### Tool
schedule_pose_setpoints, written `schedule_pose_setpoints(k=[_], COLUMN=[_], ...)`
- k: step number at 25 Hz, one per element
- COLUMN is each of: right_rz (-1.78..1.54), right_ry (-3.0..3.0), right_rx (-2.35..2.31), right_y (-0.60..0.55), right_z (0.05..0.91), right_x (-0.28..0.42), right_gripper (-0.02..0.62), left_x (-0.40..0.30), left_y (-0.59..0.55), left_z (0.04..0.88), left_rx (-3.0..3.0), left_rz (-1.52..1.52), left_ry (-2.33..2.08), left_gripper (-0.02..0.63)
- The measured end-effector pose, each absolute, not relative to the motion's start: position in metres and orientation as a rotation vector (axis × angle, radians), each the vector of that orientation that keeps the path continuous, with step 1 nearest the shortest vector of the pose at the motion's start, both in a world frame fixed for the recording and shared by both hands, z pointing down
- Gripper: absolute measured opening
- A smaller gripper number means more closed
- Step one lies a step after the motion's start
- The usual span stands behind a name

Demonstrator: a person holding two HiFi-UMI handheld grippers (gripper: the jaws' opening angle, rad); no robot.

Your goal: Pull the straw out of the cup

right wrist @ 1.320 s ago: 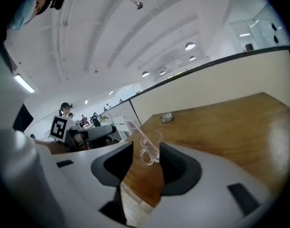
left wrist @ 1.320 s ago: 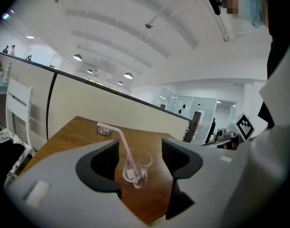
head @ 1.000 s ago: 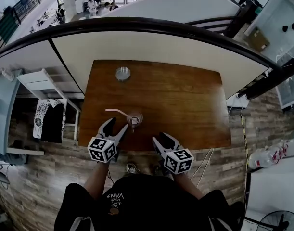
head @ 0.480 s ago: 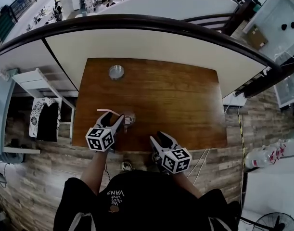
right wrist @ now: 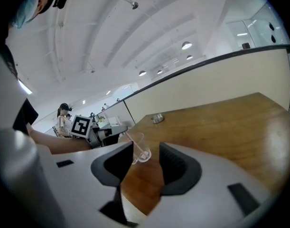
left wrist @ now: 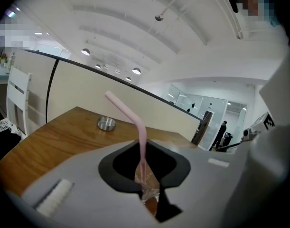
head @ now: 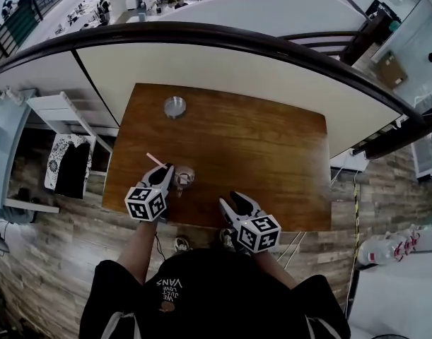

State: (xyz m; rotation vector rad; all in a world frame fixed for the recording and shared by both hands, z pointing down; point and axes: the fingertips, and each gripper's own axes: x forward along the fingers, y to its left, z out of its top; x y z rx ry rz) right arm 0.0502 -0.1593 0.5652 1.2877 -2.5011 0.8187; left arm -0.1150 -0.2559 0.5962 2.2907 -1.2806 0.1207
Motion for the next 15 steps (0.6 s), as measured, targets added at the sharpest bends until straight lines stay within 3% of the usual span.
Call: schedule_pose_setpoints(k=[15], right_rz=[0.793], right_ry=[-2.559], right_rx=[1.165], right_y=[-0.176], right_z=[0.558], right_x=[0.051], right_gripper=[0.140], left_x=[-0.107], left_y=[-0.252], left_z=[0.556], left_rx=[2.384], left_rz=[0.110], left_ry=[-1.370], left_gripper=[0.040])
